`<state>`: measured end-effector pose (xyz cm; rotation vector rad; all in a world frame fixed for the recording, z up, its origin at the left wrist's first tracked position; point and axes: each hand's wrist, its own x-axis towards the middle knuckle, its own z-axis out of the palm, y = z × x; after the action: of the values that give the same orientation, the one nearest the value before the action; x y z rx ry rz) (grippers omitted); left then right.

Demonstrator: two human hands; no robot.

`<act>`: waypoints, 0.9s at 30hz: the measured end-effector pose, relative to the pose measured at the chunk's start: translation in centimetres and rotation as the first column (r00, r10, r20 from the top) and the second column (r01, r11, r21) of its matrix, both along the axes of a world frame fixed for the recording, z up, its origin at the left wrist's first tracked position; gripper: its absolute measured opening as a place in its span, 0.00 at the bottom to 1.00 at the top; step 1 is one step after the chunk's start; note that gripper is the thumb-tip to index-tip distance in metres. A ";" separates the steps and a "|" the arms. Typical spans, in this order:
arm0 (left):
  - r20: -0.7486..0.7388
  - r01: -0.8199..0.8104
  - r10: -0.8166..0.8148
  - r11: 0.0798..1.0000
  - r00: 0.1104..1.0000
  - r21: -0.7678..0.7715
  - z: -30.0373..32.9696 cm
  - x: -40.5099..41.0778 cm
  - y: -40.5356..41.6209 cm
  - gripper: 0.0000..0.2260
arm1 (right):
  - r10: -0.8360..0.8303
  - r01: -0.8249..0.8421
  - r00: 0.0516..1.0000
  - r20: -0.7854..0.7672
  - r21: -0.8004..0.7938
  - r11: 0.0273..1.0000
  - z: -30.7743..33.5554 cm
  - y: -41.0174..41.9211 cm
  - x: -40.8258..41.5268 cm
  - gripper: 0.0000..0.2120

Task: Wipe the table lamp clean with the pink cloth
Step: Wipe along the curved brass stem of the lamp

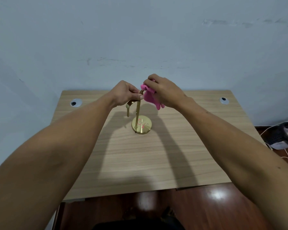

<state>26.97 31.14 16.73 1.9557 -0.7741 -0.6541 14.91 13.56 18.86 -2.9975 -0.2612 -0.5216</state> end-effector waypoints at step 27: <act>-0.024 0.014 -0.014 1.000 1.000 -0.003 -0.6 1.8 0.0 0.09 | -0.140 0.123 0.990 0.027 0.330 0.936 -1.4 -0.8 1.0 0.08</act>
<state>28.79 31.11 16.15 1.9380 -0.7739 -0.6833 15.88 12.77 17.51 -2.6909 0.0247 -0.5879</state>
